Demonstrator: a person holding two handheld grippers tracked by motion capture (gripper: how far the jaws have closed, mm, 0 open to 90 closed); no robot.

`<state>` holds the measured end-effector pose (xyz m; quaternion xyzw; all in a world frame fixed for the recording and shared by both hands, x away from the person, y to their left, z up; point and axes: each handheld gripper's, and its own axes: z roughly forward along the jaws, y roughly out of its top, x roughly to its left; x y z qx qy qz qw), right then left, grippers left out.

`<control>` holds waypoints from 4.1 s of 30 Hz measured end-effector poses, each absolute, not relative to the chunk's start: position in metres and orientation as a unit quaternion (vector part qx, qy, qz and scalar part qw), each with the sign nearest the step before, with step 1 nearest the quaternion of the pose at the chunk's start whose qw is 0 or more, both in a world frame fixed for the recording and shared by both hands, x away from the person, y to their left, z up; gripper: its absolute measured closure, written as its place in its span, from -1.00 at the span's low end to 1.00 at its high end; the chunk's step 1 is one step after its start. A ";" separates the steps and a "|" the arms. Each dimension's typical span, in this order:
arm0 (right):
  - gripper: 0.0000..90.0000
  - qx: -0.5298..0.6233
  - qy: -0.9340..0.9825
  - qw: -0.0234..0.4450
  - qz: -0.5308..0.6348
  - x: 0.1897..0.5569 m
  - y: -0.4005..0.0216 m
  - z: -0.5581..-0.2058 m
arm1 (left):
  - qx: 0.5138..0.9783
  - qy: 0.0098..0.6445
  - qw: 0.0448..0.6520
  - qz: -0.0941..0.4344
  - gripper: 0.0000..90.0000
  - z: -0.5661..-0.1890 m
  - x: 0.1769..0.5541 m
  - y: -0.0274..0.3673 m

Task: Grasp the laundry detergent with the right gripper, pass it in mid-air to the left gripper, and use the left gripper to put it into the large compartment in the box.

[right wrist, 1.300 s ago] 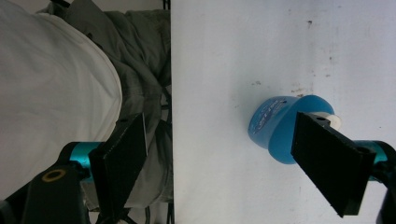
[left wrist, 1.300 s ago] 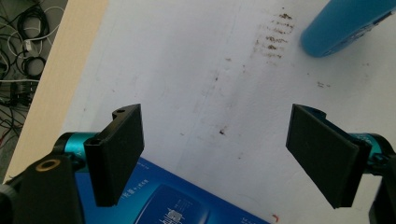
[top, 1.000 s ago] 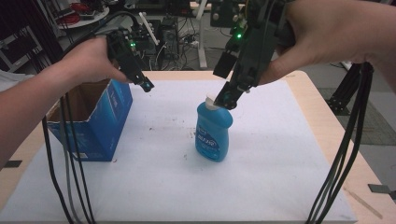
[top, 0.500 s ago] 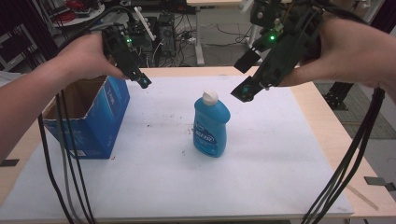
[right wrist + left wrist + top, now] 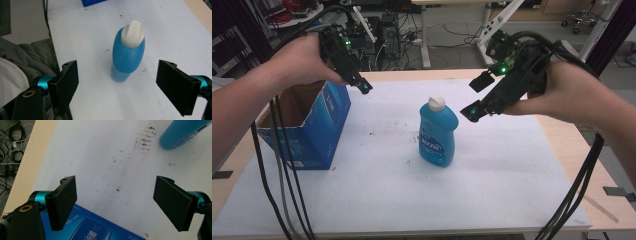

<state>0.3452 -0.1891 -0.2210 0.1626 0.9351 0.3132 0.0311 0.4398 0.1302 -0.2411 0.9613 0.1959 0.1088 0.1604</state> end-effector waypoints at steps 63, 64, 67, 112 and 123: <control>-0.60 0.245 0.912 0.093 0.317 0.358 -0.144 -0.346 | 0.965 0.184 0.150 0.109 -0.57 -0.245 0.438 0.124; -0.59 0.246 0.911 0.094 0.317 0.358 -0.144 -0.346 | 0.965 0.186 0.152 0.110 -0.57 -0.245 0.437 0.124; -0.59 0.244 0.911 0.097 0.318 0.358 -0.143 -0.346 | 0.965 0.183 0.151 0.111 -0.57 -0.244 0.437 0.124; -0.18 0.245 0.909 0.099 0.321 0.361 -0.143 -0.352 | 0.967 0.181 0.148 0.105 -0.57 -0.245 0.436 0.123; -0.16 0.243 0.911 0.095 0.320 0.361 -0.143 -0.353 | 0.967 0.180 0.147 0.103 -0.57 -0.245 0.436 0.123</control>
